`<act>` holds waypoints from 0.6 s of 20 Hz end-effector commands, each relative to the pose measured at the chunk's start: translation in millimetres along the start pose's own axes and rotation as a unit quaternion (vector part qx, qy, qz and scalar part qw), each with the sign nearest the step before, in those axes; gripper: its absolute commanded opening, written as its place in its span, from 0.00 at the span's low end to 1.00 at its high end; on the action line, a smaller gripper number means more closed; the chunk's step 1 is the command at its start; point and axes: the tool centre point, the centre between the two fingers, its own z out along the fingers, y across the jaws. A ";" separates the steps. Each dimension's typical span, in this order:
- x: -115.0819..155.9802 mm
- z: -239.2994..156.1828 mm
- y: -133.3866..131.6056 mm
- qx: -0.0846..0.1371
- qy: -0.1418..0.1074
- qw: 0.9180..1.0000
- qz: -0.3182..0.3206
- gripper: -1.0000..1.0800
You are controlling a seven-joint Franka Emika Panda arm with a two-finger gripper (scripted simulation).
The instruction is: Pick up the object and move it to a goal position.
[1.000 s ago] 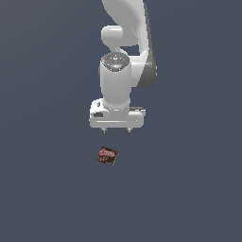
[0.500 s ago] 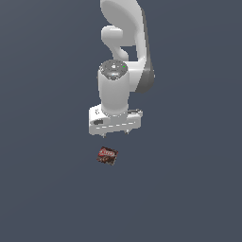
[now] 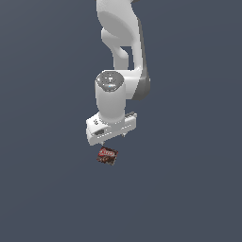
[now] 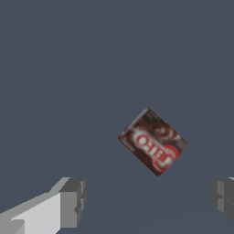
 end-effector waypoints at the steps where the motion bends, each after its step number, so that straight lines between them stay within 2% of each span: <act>1: 1.1 6.3 3.3 0.001 -0.001 0.999 -0.034 0.96; 6: 2.9 18.8 9.8 0.002 -0.003 0.995 -0.099 0.96; 12: 4.7 33.9 17.5 0.005 -0.004 0.984 -0.176 0.96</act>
